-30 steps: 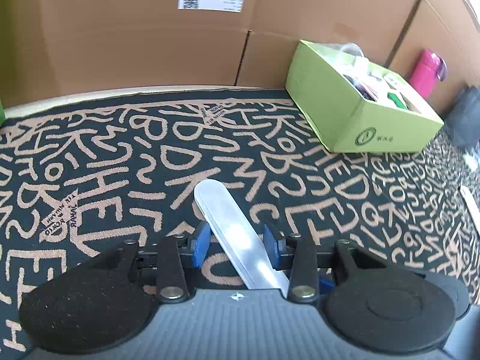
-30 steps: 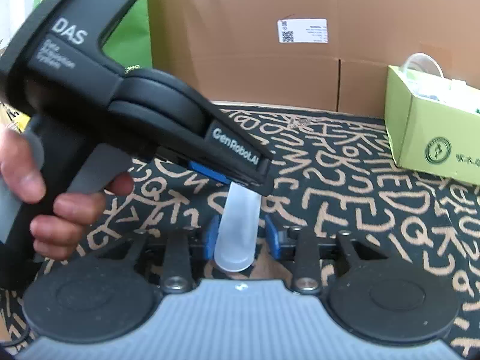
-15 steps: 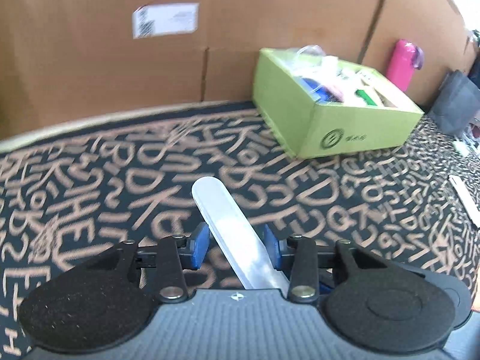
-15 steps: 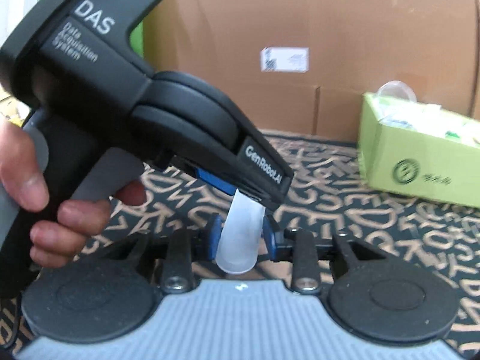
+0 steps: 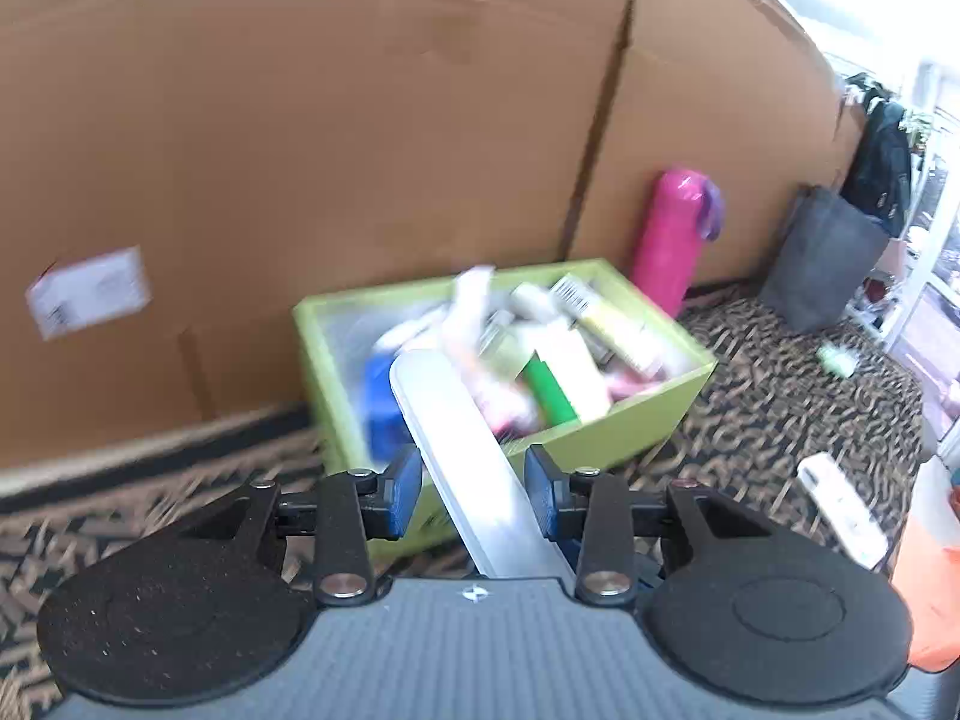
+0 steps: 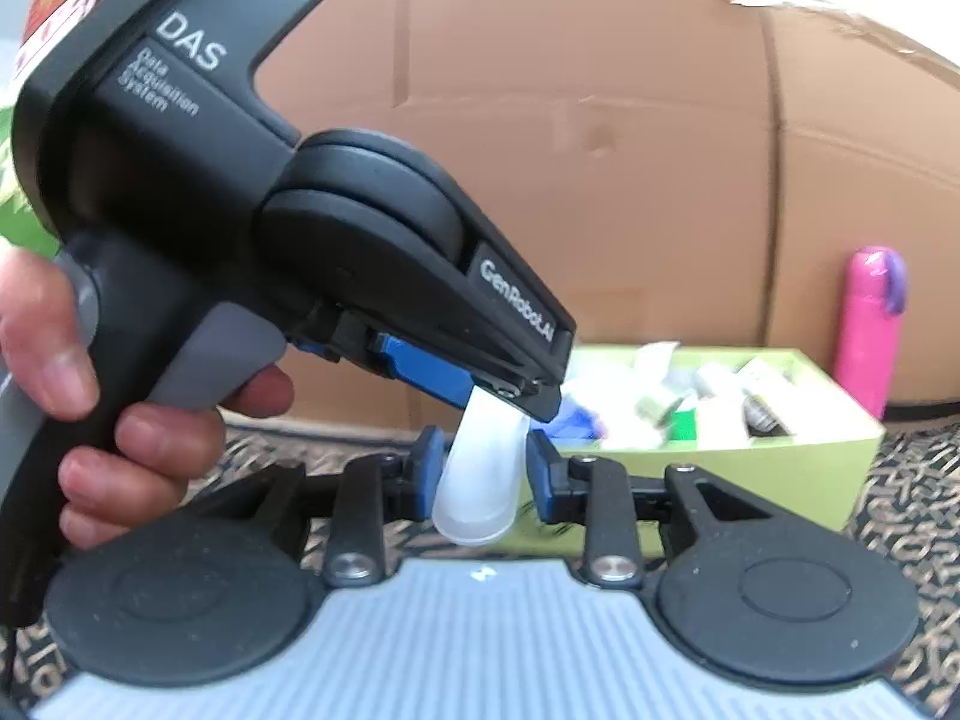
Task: Organize objects
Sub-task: 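Carry the clear case into the lime-green box and open the right tool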
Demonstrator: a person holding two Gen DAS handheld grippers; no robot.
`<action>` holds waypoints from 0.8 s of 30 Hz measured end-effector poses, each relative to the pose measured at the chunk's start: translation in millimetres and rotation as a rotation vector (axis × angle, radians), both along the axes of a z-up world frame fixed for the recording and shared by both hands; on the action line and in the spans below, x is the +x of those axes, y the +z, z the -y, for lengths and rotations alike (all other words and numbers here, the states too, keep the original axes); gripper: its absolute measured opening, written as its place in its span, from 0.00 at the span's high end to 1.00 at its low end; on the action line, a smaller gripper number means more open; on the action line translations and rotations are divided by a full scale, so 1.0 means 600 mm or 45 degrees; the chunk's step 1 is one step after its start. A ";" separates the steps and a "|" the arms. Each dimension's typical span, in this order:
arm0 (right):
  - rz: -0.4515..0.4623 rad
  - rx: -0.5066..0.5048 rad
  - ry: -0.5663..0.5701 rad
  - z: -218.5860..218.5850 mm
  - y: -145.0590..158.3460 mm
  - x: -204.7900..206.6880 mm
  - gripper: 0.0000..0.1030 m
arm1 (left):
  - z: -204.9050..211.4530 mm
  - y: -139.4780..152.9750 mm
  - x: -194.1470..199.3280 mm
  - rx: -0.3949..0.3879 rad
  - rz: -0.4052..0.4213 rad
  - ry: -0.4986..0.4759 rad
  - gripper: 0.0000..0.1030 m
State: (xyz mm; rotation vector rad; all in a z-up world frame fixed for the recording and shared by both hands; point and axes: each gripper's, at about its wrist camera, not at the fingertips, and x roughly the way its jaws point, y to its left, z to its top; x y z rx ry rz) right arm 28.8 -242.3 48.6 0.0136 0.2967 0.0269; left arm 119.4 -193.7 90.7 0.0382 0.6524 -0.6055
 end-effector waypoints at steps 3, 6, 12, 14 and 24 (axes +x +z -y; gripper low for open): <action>0.030 -0.004 -0.034 0.049 0.012 0.021 0.71 | 0.045 0.012 0.031 -0.025 0.016 -0.032 0.62; 0.025 -0.055 -0.048 0.093 0.016 0.054 0.71 | 0.087 0.009 0.070 -0.056 0.010 -0.046 0.62; -0.002 -0.107 -0.051 0.166 0.011 0.119 0.71 | 0.150 -0.010 0.130 -0.113 0.021 -0.028 0.62; 0.014 -0.167 -0.058 0.175 0.001 0.134 0.72 | 0.159 -0.016 0.141 -0.128 0.056 -0.038 0.60; 0.071 -0.080 -0.244 0.190 -0.043 0.098 0.04 | 0.074 -0.049 0.131 -0.246 -0.002 0.001 0.15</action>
